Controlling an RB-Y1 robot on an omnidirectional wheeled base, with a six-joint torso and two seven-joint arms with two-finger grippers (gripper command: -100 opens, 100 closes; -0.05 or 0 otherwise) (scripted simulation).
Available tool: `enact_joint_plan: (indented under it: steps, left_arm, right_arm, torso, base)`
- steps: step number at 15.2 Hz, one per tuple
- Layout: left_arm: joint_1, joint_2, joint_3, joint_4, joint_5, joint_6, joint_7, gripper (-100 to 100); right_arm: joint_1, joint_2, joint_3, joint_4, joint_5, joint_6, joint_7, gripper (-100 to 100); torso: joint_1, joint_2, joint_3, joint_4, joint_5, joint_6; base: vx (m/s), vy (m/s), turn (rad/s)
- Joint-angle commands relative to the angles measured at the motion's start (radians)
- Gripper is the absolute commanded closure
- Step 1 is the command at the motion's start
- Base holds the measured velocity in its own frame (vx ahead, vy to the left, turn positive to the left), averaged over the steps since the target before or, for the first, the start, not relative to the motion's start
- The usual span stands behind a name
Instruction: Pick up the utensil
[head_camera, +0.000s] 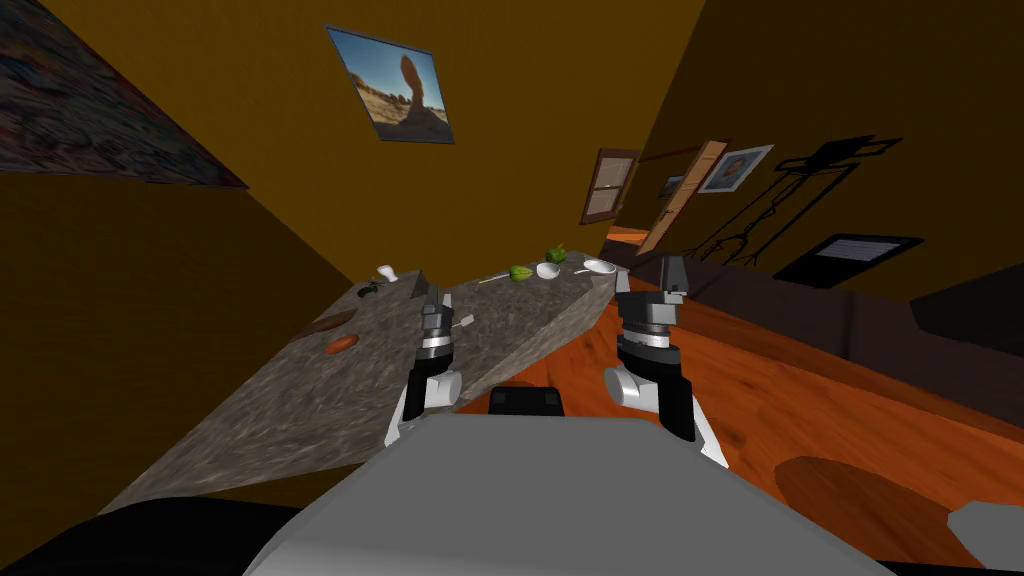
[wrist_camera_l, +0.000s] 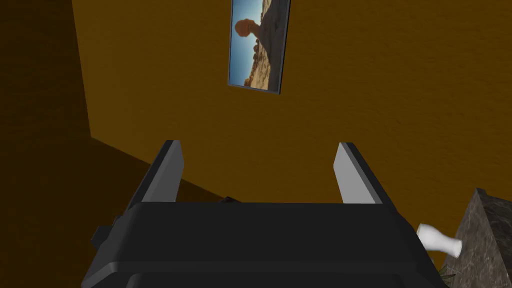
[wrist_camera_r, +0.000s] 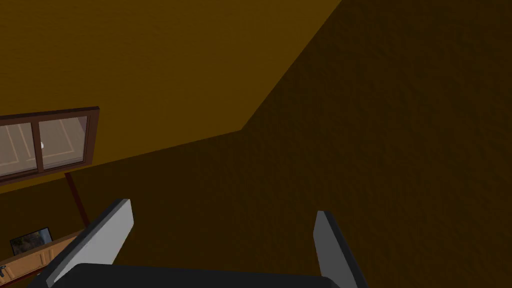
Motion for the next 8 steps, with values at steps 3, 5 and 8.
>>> enact_joint_plan:
  steps: [3, 5, 8]
  left_arm:
    - [0.001, 0.073, 0.024, 0.011, 0.014, 0.057, 0.017, -100]
    - [0.001, 0.097, 0.036, 0.016, 0.021, 0.085, 0.026, -100]
    - [0.002, 0.146, 0.066, 0.030, 0.038, 0.152, 0.047, -100]
  right_arm:
    - [0.000, 0.000, 0.000, 0.000, 0.000, 0.000, 0.000, 0]
    - [0.000, 0.000, 0.000, 0.000, 0.000, 0.000, 0.000, 0]
    - [0.000, 0.000, 0.000, 0.000, 0.000, 0.000, 0.000, 0]
  torso:
    - [0.000, 0.000, 0.000, 0.000, 0.000, 0.000]
    - [0.000, 0.000, 0.000, 0.000, 0.000, 0.000]
    - [-0.001, 0.000, 0.000, 0.000, 0.000, 0.000]
  base:
    - [-0.001, -0.009, -0.064]
    - [-0.003, -0.016, -0.090]
    - [-0.002, -0.017, -0.082]
